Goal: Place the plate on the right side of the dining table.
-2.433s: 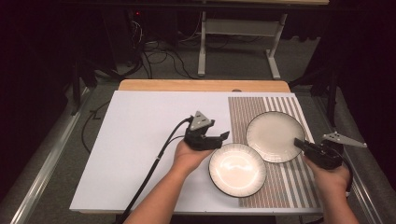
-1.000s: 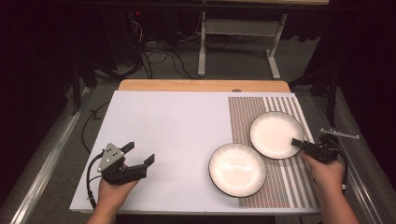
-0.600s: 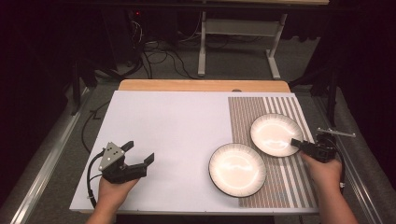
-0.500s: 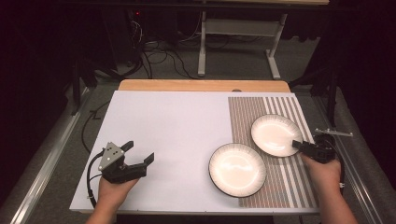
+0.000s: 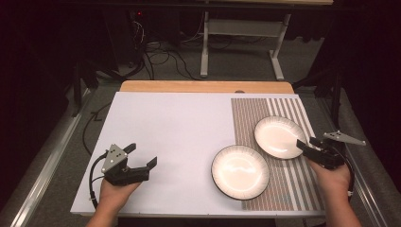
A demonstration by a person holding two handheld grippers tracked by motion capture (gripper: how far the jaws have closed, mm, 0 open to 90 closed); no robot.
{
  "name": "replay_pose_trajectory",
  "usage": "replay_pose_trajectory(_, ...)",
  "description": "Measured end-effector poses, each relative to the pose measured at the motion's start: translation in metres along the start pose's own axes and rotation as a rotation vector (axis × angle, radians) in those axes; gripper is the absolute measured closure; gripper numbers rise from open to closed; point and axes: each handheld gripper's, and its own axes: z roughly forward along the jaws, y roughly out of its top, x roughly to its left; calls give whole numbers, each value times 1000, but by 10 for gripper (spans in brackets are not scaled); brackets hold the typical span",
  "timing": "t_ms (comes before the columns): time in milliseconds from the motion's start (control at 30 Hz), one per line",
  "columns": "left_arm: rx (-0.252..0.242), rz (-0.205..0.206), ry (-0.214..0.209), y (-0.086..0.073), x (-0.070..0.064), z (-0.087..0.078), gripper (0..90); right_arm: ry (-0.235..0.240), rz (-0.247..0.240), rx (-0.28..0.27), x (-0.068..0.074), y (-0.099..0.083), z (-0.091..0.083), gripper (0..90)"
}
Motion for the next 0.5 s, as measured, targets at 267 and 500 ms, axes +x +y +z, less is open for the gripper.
replay_pose_trajectory(267,1,24,-11,0,-3,-1,9,108,-110,-126,47,3,-23,177)
replay_pose_trajectory(500,-33,27,-24,2,-4,-6,0,207,-176,-206,93,-1,-36,62)
